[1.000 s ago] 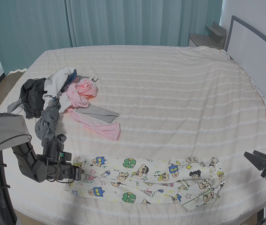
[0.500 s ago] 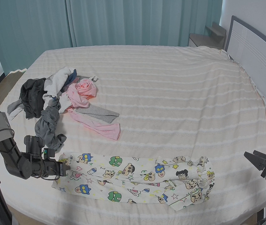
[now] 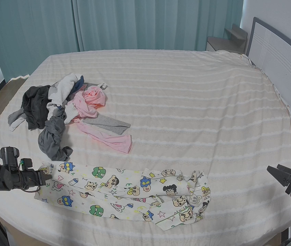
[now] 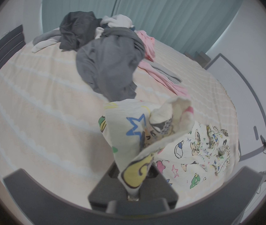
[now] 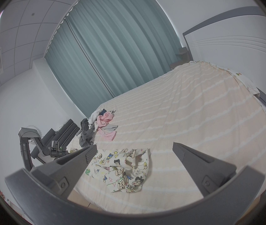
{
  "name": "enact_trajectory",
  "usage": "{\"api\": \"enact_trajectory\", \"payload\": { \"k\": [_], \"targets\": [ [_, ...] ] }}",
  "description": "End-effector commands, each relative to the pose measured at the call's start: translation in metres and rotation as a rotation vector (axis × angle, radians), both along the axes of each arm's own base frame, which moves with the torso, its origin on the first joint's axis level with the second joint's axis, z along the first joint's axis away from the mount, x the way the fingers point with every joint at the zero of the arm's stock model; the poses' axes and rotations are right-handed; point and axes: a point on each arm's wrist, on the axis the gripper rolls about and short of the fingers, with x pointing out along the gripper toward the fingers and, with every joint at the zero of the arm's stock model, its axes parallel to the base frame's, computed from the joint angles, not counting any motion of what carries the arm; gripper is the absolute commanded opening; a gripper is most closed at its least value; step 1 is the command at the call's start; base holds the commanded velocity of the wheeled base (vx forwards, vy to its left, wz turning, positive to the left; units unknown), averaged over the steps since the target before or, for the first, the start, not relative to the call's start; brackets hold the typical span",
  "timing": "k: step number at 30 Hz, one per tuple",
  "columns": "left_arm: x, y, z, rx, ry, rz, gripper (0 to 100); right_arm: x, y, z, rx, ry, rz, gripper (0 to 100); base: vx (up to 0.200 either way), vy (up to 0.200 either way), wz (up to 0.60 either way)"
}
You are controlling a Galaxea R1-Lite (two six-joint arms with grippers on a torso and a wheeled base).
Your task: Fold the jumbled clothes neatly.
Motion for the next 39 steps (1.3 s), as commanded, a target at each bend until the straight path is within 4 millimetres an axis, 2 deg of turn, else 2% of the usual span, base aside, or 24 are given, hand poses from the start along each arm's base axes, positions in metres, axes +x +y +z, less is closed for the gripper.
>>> {"api": "enact_trajectory", "payload": {
  "k": [1, 6, 9, 14, 18, 20, 21, 24, 25, 26, 29, 31, 32, 36, 37, 38, 39],
  "targets": [
    [-0.012, 0.03, 0.004, -0.024, -0.029, 0.078, 0, -0.002, 0.0, -0.005, 0.003, 0.02, 0.0, 100, 0.0, 0.0, 0.0],
    [-0.02, 0.057, 0.007, -0.038, -0.063, 0.145, 0, -0.002, 0.0, -0.005, 0.003, 0.02, 0.0, 100, 0.0, 0.0, 0.0],
    [-0.023, 0.063, 0.009, -0.052, -0.078, 0.151, 0, -0.002, 0.0, -0.005, 0.003, 0.022, 0.0, 100, 0.0, 0.0, 0.0],
    [-0.027, 0.053, 0.022, -0.065, -0.118, 0.105, 0, -0.002, 0.0, -0.005, 0.006, 0.023, 0.004, 100, 0.0, 0.0, 0.0],
    [-0.025, 0.033, 0.034, -0.063, -0.137, 0.041, 0, -0.001, 0.0, -0.005, 0.007, 0.026, 0.003, 100, 0.0, 0.0, 0.0],
    [-0.023, 0.016, 0.044, -0.069, -0.144, -0.013, 0, -0.001, 0.0, -0.006, 0.008, 0.031, 0.003, 100, 0.0, 0.0, 0.0],
    [-0.023, 0.016, 0.044, -0.069, -0.144, -0.013, 0, -0.001, 0.0, -0.006, 0.008, 0.031, 0.003, 100, 0.0, 0.0, 0.0],
    [-0.017, -0.027, 0.077, -0.15, -0.166, -0.095, 0, -0.001, 0.0, -0.006, 0.008, 0.034, 0.001, 100, 0.0, 0.0, 0.0],
    [-0.016, -0.031, 0.08, -0.159, -0.167, -0.101, 0, -0.001, 0.0, -0.006, 0.008, 0.034, 0.001, 100, 0.0, 0.0, 0.0],
    [-0.012, -0.05, 0.092, -0.185, -0.18, -0.142, 0, -0.001, 0.0, -0.006, 0.008, 0.033, 0.001, 100, 0.0, 0.0, 0.0],
    [-0.002, -0.087, 0.108, -0.177, -0.188, -0.18, 0, -0.001, 0.0, -0.006, 0.008, 0.033, 0.001, 100, 0.0, 0.0, 0.0],
    [0.003, -0.104, 0.112, -0.163, -0.192, -0.192, 0, -0.001, 0.0, -0.006, 0.008, 0.033, 0.001, 100, 0.0, 0.0, 0.0],
    [0.007, -0.124, 0.115, -0.145, -0.2, -0.21, 0, -0.001, 0.0, -0.006, 0.008, 0.033, 0.001, 100, 0.0, 0.0, 0.0],
    [0.016, -0.171, 0.112, -0.098, -0.199, -0.274, 0, -0.001, 0.0, -0.006, 0.008, 0.033, 0.001, 100, 0.0, 0.0, 0.0],
    [0.017, -0.18, 0.111, -0.09, -0.199, -0.288, 0, -0.001, 0.0, -0.006, 0.008, 0.033, 0.001, 100, 0.0, 0.0, 0.0],
    [0.017, -0.18, 0.111, -0.09, -0.199, -0.288, 0, -0.001, 0.0, -0.006, 0.008, 0.033, 0.001, 100, 0.0, 0.0, 0.0],
    [0.019, -0.203, 0.108, -0.07, -0.198, -0.313, 0, -0.001, 0.0, -0.006, 0.008, 0.032, 0.003, 100, 0.0, 0.0, 0.0]
  ]
}}
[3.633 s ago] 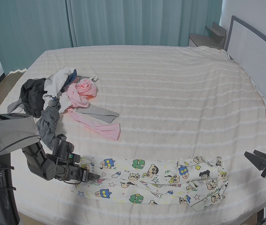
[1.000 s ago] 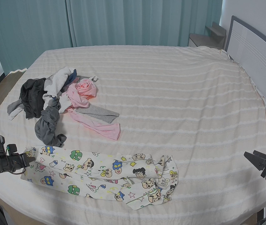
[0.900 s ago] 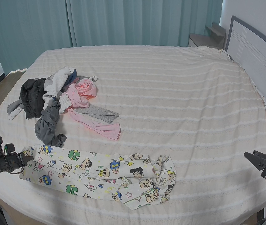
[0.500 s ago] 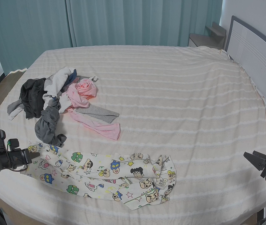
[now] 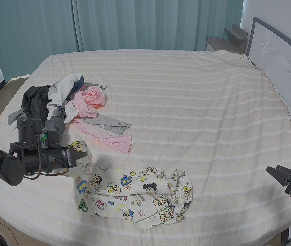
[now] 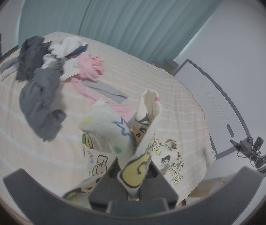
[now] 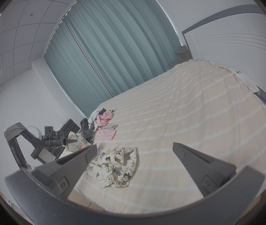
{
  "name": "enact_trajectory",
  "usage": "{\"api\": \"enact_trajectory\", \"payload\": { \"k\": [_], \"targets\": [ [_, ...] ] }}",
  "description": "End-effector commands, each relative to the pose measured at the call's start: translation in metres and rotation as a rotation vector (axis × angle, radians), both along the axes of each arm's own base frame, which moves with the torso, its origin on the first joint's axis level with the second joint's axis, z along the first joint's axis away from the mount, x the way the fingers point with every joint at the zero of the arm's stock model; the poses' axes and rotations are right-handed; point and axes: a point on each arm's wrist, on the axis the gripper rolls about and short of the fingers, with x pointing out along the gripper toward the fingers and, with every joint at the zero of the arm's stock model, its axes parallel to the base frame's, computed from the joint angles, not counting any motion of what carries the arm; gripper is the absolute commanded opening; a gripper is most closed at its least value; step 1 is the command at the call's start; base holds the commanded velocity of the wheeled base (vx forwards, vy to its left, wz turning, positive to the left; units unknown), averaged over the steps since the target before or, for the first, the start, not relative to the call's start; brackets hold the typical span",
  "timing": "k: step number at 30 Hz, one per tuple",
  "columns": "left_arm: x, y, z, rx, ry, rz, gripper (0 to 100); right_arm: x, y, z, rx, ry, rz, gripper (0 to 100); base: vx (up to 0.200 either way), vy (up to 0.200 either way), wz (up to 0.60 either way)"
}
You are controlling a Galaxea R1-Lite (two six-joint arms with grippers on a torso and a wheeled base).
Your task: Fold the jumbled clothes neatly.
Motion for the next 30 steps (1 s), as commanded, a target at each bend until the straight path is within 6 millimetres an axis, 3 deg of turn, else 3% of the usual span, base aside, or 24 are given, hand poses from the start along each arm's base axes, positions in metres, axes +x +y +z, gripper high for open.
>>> {"api": "enact_trajectory", "payload": {
  "k": [1, 3, 6, 11, 13, 16, 23, 30],
  "targets": [
    [0.011, -0.08, 0.008, 0.042, -0.05, -0.092, 0, -0.002, 0.0, -0.005, 0.003, 0.02, 0.002, 100, 0.0, 0.0, 0.0],
    [0.013, -0.095, 0.006, 0.053, -0.052, -0.099, 0, -0.002, 0.0, -0.005, 0.003, 0.02, 0.002, 100, 0.0, 0.0, 0.0],
    [0.011, -0.133, 0.001, 0.05, -0.048, -0.122, 0, -0.002, 0.0, -0.005, 0.003, 0.02, 0.002, 100, 0.0, 0.0, 0.0],
    [0.009, -0.161, -0.002, 0.04, -0.053, -0.145, 0, -0.002, 0.001, -0.005, 0.004, 0.022, 0.005, 100, 0.0, 0.0, 0.0],
    [0.001, -0.194, -0.004, 0.01, -0.051, -0.166, 0, -0.003, 0.001, -0.007, 0.006, 0.046, 0.005, 100, 0.0, 0.0, 0.0],
    [-0.004, -0.213, -0.008, -0.004, -0.045, -0.203, 0, -0.004, 0.001, -0.009, 0.01, 0.062, 0.011, 100, 0.0, 0.0, 0.0],
    [-0.009, -0.238, -0.013, -0.036, -0.055, -0.211, 0, -0.004, 0.001, -0.008, 0.012, 0.06, 0.018, 100, 0.0, 0.0, 0.0],
    [-0.009, -0.239, -0.013, -0.066, -0.041, -0.208, 0, -0.004, 0.001, -0.009, 0.012, 0.062, 0.018, 100, 0.0, 0.0, 0.0]
  ]
}}
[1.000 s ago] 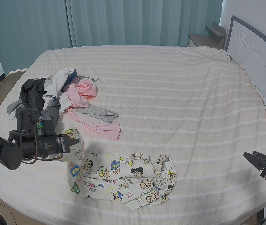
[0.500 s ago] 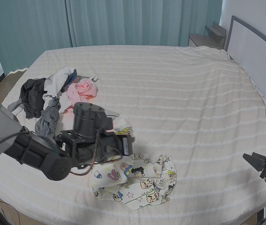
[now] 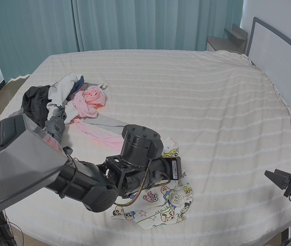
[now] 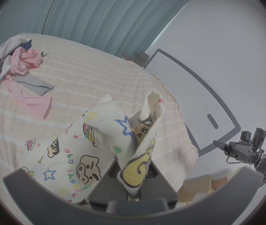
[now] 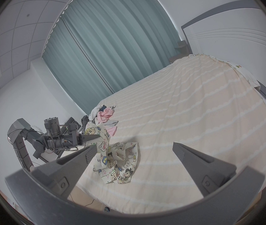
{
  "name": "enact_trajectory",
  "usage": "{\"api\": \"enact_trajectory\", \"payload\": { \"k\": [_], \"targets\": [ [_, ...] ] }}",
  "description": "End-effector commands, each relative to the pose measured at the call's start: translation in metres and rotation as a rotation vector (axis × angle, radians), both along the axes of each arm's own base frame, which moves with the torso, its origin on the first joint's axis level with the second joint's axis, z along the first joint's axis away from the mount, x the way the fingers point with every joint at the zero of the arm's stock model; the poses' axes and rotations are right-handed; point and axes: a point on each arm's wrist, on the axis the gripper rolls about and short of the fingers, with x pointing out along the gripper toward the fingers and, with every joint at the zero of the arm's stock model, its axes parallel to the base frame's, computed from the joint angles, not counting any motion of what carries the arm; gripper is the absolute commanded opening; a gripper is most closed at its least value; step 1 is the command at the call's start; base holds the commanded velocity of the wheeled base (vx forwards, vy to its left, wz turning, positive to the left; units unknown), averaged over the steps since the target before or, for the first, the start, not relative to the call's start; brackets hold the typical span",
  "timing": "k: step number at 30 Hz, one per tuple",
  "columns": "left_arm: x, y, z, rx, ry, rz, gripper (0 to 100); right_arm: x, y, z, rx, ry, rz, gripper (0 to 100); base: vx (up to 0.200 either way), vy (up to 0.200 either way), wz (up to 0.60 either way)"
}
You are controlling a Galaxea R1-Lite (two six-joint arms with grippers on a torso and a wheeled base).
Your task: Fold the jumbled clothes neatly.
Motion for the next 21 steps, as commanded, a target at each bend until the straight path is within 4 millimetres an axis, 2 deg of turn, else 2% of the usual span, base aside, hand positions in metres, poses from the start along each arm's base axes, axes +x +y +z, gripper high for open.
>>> {"api": "enact_trajectory", "payload": {
  "k": [1, 7, 8, 21],
  "targets": [
    [-0.0006, -0.0032, -0.0051, 0.0, 0.017, -0.004, 0, -0.0027, 0.0005, -0.0041, 0.002, 0.016, 0.002, 100, 0.0, 0.0, 0.0],
    [-0.0027, -0.0047, -0.0049, -0.018, 0.036, -0.004, 0, -0.0027, 0.0005, -0.0041, 0.002, 0.016, 0.002, 100, 0.0, 0.0, 0.0],
    [-0.0025, -0.0048, -0.0045, -0.019, 0.035, -0.004, 100, -0.0028, 0.0006, -0.0043, 0.002, 0.017, 0.002, 100, 0.0, 0.0, 0.0],
    [0.0001, -0.0073, -0.0073, -0.033, 0.02, 0.007, 100, -0.0026, 0.0006, -0.0044, 0.003, 0.019, 0.003, 100, 0.0, 0.0, 0.0]
  ]
}}
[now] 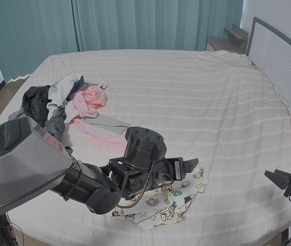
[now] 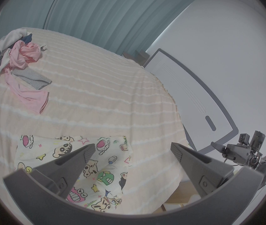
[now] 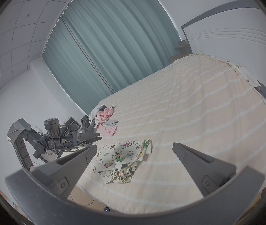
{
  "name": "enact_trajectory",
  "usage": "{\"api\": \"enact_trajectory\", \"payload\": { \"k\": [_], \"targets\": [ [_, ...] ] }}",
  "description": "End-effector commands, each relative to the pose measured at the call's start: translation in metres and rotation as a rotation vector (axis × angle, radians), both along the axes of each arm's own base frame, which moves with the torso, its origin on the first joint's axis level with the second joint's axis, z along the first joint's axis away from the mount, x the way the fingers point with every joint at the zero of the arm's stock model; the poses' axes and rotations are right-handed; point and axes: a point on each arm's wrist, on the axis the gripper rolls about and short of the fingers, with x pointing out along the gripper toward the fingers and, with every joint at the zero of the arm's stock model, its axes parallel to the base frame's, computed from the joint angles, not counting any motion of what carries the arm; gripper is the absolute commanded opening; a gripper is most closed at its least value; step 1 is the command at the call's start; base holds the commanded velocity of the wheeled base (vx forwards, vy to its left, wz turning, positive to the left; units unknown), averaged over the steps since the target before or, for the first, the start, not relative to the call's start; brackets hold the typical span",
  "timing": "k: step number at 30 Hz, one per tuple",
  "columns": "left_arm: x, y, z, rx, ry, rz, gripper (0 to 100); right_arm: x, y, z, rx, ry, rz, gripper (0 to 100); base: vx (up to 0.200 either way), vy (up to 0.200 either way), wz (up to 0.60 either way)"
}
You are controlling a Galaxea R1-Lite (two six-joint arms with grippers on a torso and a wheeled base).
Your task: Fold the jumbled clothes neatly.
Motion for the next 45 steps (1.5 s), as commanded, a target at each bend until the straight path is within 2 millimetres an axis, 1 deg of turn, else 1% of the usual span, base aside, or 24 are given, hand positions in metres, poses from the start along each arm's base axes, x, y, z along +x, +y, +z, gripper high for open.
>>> {"api": "enact_trajectory", "payload": {
  "k": [1, 4, 6, 11, 12, 13, 16, 17, 18, 20, 21, 24, 25, 26, 28, 31, 32, 33, 34, 39, 40, 42, 44, 45],
  "targets": [
    [0.003, -0.001, -0.005, -0.005, -0.014, 0.01, 100, -0.002, 0.0, -0.004, 0.003, 0.018, -0.001, 100, 0.0, 0.0, 0.0],
    [0.007, 0.002, -0.006, -0.014, -0.027, 0.025, 100, -0.003, 0.0, -0.004, 0.003, 0.017, 0.0, 100, 0.0, 0.0, 0.0],
    [0.009, 0.008, -0.008, -0.004, -0.019, 0.04, 100, -0.003, 0.0, -0.004, 0.003, 0.017, 0.0, 100, 0.0, 0.0, 0.0],
    [0.008, 0.043, -0.013, 0.041, 0.027, 0.089, 100, -0.003, 0.0, -0.004, 0.004, 0.02, 0.002, 100, 0.0, 0.0, 0.0],
    [0.008, 0.043, -0.013, 0.041, 0.027, 0.089, 100, -0.003, 0.0, -0.004, 0.004, 0.02, 0.002, 100, 0.0, 0.0, 0.0],
    [-0.001, 0.055, -0.018, 0.066, 0.065, 0.079, 100, -0.003, 0.0, -0.004, 0.004, 0.02, 0.002, 100, 0.0, 0.0, 0.0],
    [-0.02, 0.062, -0.014, 0.053, 0.096, 0.009, 100, -0.003, 0.0, -0.004, 0.003, 0.018, 0.002, 100, 0.0, 0.0, 0.0],
    [-0.02, 0.062, -0.014, 0.053, 0.096, 0.009, 100, -0.003, 0.0, -0.004, 0.003, 0.018, 0.002, 100, 0.0, 0.0, 0.0],
    [-0.032, 0.066, -0.01, 0.034, 0.107, -0.029, 100, -0.003, 0.001, -0.004, 0.004, 0.016, 0.004, 100, 0.0, 0.0, 0.0],
    [-0.038, 0.074, -0.011, 0.035, 0.119, -0.021, 100, -0.004, 0.001, -0.006, 0.005, 0.032, 0.004, 100, 0.0, 0.0, 0.0],
    [-0.038, 0.074, -0.011, 0.035, 0.119, -0.021, 100, -0.004, 0.001, -0.006, 0.005, 0.032, 0.004, 100, 0.0, 0.0, 0.0],
    [-0.053, 0.103, -0.014, -0.004, 0.112, 0.053, 100, -0.003, 0.002, -0.008, 0.007, 0.062, 0.014, 100, 0.0, 0.0, 0.0],
    [-0.053, 0.105, -0.014, -0.009, 0.108, 0.058, 100, -0.002, 0.002, -0.008, 0.006, 0.059, 0.015, 100, 0.0, 0.0, 0.0],
    [-0.056, 0.116, -0.011, -0.062, 0.084, 0.113, 100, 0.002, 0.007, -0.005, 0.002, 0.063, 0.062, 100, 0.0, 0.0, 0.0],
    [-0.058, 0.128, -0.008, -0.125, 0.057, 0.204, 100, 0.011, 0.015, -0.001, -0.008, 0.092, 0.111, 100, 0.0, 0.0, 0.0],
    [-0.06, 0.136, -0.006, -0.186, 0.017, 0.314, 100, 0.03, 0.032, 0.002, -0.05, 0.209, 0.154, 100, 0.0, 0.0, 0.0],
    [-0.06, 0.136, -0.006, -0.186, 0.017, 0.314, 100, 0.03, 0.032, 0.002, -0.05, 0.209, 0.154, 100, 0.0, 0.0, 0.0],
    [-0.061, 0.141, -0.006, -0.216, 0.003, 0.364, 100, 0.04, 0.044, 0.001, -0.084, 0.287, 0.19, 100, 0.0, 0.0, 0.0],
    [-0.061, 0.142, -0.005, -0.228, -0.001, 0.378, 100, 0.044, 0.049, -0.001, -0.096, 0.316, 0.206, 100, 0.0, 0.0, 0.0],
    [-0.058, 0.149, -0.001, -0.285, -0.037, 0.433, 100, 0.067, 0.085, -0.021, -0.128, 0.455, 0.341, 100, 0.0, 0.0, 0.0],
    [-0.057, 0.15, 0.0, -0.289, -0.044, 0.439, 100, 0.069, 0.087, -0.022, -0.127, 0.463, 0.343, 100, 0.0, 0.0, 0.0],
    [-0.055, 0.157, 0.01, -0.325, -0.094, 0.476, 100, 0.082, 0.103, -0.039, -0.129, 0.561, 0.363, 100, 0.0, 0.0, 0.0],
    [-0.055, 0.159, 0.011, -0.323, -0.106, 0.482, 100, 0.09, 0.109, -0.047, -0.137, 0.581, 0.367, 100, 0.0, 0.0, 0.0],
    [-0.054, 0.162, 0.012, -0.309, -0.121, 0.487, 100, 0.099, 0.113, -0.057, -0.145, 0.59, 0.36, 100, 0.0, 0.0, 0.0]
  ]
}}
